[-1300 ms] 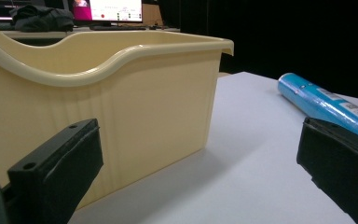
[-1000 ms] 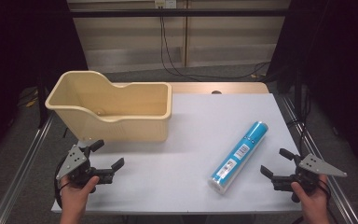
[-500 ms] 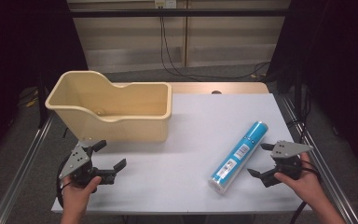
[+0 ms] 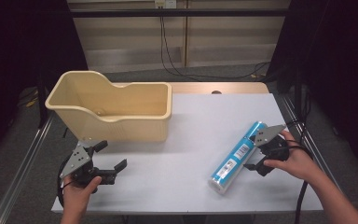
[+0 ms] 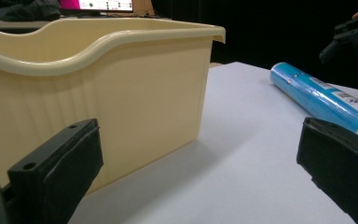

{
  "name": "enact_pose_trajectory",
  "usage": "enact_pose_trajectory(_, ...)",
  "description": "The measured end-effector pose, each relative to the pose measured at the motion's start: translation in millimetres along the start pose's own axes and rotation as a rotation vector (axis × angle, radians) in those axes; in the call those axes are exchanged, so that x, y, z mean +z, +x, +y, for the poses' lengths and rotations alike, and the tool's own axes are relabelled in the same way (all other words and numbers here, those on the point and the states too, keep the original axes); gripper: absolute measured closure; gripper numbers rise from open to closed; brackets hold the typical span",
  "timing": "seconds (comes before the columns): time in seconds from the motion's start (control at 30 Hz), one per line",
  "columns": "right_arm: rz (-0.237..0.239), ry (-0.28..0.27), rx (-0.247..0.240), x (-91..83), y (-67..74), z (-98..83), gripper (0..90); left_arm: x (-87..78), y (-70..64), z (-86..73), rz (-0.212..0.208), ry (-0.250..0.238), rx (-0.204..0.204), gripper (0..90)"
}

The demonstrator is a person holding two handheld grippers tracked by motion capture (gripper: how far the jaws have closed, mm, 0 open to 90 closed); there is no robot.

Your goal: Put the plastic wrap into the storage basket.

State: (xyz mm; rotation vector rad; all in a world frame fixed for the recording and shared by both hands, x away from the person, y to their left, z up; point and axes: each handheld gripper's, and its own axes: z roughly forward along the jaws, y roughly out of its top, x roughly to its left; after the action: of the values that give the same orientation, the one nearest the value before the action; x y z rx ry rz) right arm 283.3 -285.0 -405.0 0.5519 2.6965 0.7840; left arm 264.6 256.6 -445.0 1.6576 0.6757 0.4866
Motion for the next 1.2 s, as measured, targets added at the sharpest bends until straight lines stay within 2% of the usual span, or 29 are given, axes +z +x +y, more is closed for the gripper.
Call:
enact_pose_trajectory(0.17,0.067,0.061,-0.070,9.8,-5.2,10.2,2.9,0.8,0.4,-1.3,-0.002,0.006,-0.005,0.1)
enact_pose_trajectory(0.2,0.067,0.061,-0.070,9.8,-5.2,10.2,2.9,0.8,0.4,-1.3,-0.002,0.006,-0.005,0.1)
enact_pose_trajectory(0.37,0.136,0.122,-0.115,24.2,-9.8,19.6,3.0,1.2,0.4,-1.8,-0.007,0.009,-0.007,0.1)
enact_pose_trajectory(0.47,0.165,0.146,-0.133,34.8,-9.4,21.2,1.6,1.9,0.7,-2.7,-0.010,0.019,-0.002,0.1)
enact_pose_trajectory(0.53,0.172,0.161,-0.170,41.3,-8.2,23.1,0.0,2.4,0.6,-3.0,-0.009,0.022,-0.002,0.1)
enact_pose_trajectory(0.77,0.232,0.114,-0.173,47.9,-17.1,24.3,0.0,3.4,0.1,-3.1,-0.012,0.024,0.000,0.1)
enact_pose_trajectory(0.97,0.269,0.143,-0.196,49.7,-18.6,26.5,0.0,3.8,-0.1,-3.4,-0.005,0.022,-0.004,0.1)
enact_pose_trajectory(1.2,0.285,0.148,-0.222,50.1,-18.1,25.8,0.0,2.3,0.6,-2.9,0.000,0.018,-0.002,0.1)
